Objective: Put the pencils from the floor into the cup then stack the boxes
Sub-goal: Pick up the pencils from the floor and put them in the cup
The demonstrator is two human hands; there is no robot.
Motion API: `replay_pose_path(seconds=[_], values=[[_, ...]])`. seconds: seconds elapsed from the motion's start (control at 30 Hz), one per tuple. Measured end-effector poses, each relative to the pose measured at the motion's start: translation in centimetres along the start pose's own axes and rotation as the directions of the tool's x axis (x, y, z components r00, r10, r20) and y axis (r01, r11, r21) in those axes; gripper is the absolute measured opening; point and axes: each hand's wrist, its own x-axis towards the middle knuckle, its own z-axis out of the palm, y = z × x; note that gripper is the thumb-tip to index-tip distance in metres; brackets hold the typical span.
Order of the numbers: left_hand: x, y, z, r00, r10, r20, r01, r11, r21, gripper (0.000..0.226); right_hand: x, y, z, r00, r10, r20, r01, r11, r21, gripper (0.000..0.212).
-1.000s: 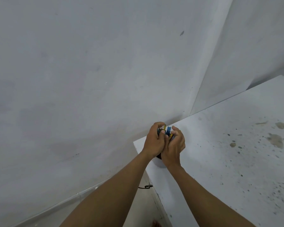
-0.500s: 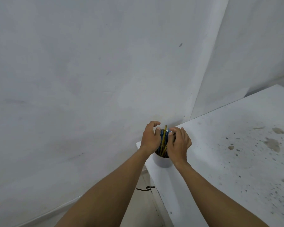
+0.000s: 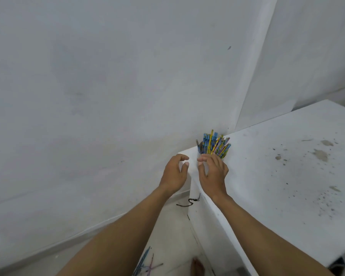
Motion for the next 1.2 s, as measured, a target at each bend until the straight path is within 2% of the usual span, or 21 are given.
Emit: replay_pose_path(seconds=[0.2,0.37,0.6,0.87,1.1,1.2], values=[[-10.9,-2.7,-4.5,1.000,0.005,-0.011,-0.005,1.000,-0.023,0.022,-10.8,-5.2,0.5,0.997,0.009,0.079,-0.008,1.000,-0.004,0.015],[-20.9,-5.6,-7.2,0.997,-0.071,-0.013,0.071,0.997,-0.001,0.018,-21.3,-8.7,0.4,0.970,-0.038,0.241,0.041,0.999,-0.005,0.012],[-29.2,-7.5,-9.6,0.984,-0.159,-0.086,0.159,0.987,0.001,0.014,-27.6,-10.4,-0.9,0.926,0.025,0.376,-0.013,0.999,-0.033,0.012],[-35.8,-8.3,-8.0,0.963,-0.252,-0.091,0.254,0.967,0.014,0.019,-33.0,-9.4,-3.3,0.792,0.121,0.599,-0.109,0.992,-0.056,0.014],[-42.9,-8.8,-4.6,0.939,-0.337,0.071,0.328,0.938,0.114,0.015,-38.0,-7.0,-5.5,0.673,0.215,0.708,-0.248,0.967,-0.058,0.017],[-45.2,-8.8,-4.2,0.926,-0.367,0.091,0.354,0.927,0.127,0.015,-40.3,-6.4,-5.9,0.627,0.266,0.733,-0.308,0.948,-0.080,0.016]])
